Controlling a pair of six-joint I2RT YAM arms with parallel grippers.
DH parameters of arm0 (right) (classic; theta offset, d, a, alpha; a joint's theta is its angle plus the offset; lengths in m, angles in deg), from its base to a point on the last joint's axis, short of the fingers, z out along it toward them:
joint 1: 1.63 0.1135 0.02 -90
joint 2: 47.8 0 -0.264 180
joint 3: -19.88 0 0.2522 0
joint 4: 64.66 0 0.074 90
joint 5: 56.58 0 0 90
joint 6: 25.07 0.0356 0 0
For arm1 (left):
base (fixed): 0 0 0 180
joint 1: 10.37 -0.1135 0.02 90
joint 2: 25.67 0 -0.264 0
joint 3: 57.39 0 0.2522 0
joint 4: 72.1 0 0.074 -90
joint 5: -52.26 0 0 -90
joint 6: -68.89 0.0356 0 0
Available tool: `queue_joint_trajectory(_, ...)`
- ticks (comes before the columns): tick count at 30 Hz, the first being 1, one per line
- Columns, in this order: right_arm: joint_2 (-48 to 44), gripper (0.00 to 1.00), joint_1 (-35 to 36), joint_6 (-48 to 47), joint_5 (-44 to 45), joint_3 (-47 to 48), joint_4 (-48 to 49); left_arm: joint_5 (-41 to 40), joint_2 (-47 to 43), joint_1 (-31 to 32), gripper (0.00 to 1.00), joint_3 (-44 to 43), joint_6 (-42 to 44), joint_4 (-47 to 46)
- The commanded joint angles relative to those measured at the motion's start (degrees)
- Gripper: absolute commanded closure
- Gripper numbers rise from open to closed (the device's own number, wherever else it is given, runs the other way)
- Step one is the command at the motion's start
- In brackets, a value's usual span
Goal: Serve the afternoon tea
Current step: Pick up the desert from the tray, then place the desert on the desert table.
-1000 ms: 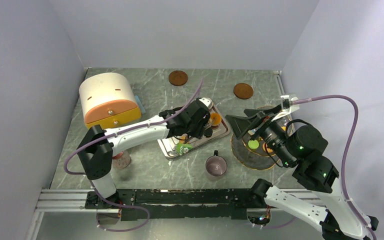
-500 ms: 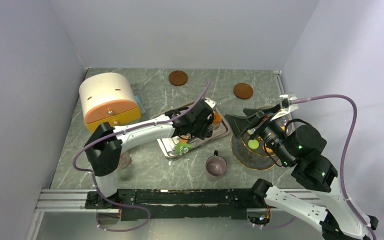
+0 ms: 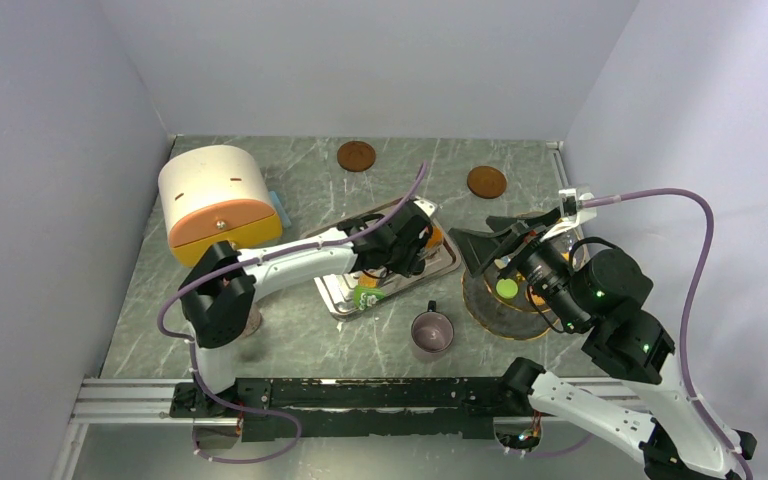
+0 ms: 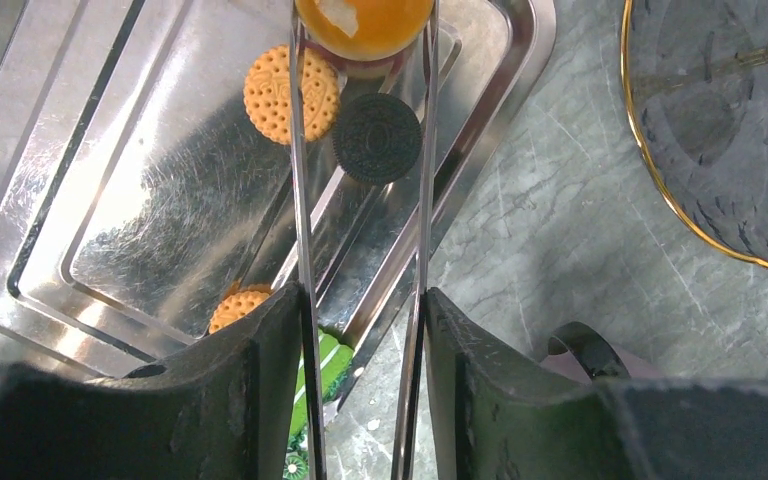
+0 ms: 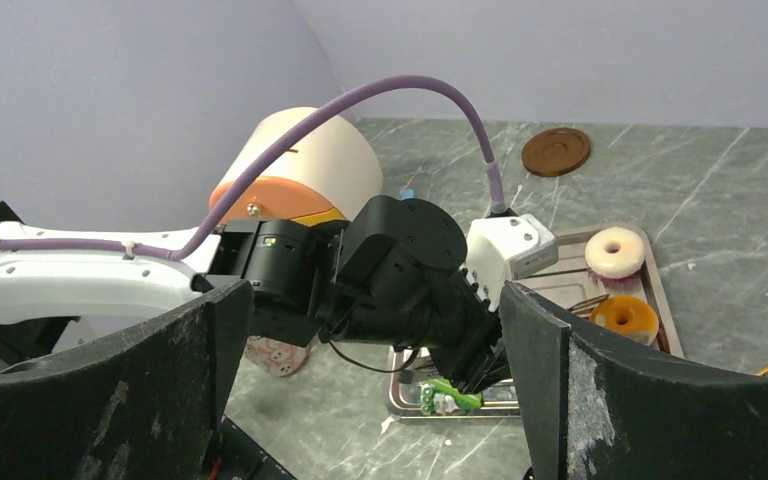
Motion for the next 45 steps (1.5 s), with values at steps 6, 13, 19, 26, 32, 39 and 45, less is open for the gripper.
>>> queue_joint_trajectory(6, -0.2, 0.02, 0.0, -1.0, 0.8, -1.0, 1.4, -1.6, -3.4, -0.2, 0.56, -1.7, -0.7, -1.6)
queue_joint_trajectory(13, -0.2, 0.02, 0.0, -0.9, 0.9, -0.9, 1.3, -1.4, -5.7, -0.2, 0.58, -2.4, -1.5, -0.1)
queue_joint_trajectory(19, -0.9, 0.02, -0.1, -0.7, 0.0, -1.0, 2.0, 1.2, -8.5, -0.2, 0.59, -2.4, -2.2, -1.3)
queue_joint_trajectory(26, -0.9, 0.02, 0.0, -0.4, 0.0, -1.1, 1.9, 5.8, -13.2, -0.2, 0.60, -2.3, -3.9, -3.4)
queue_joint_trajectory(32, -0.8, 0.02, -0.1, -0.4, 0.0, -1.3, 2.1, 10.3, -15.6, -0.1, 0.60, -3.0, -4.1, -3.6)
queue_joint_trajectory(39, -0.9, 0.02, 0.0, 0.0, -0.3, -1.2, 2.3, 14.8, -16.1, 0.3, 0.61, -3.1, -5.0, -5.4)
queue_joint_trajectory(45, -0.9, 0.02, 0.0, 0.0, -0.2, -0.8, 1.8, 16.8, -15.2, 1.1, 0.61, -4.3, -5.4, -6.5)
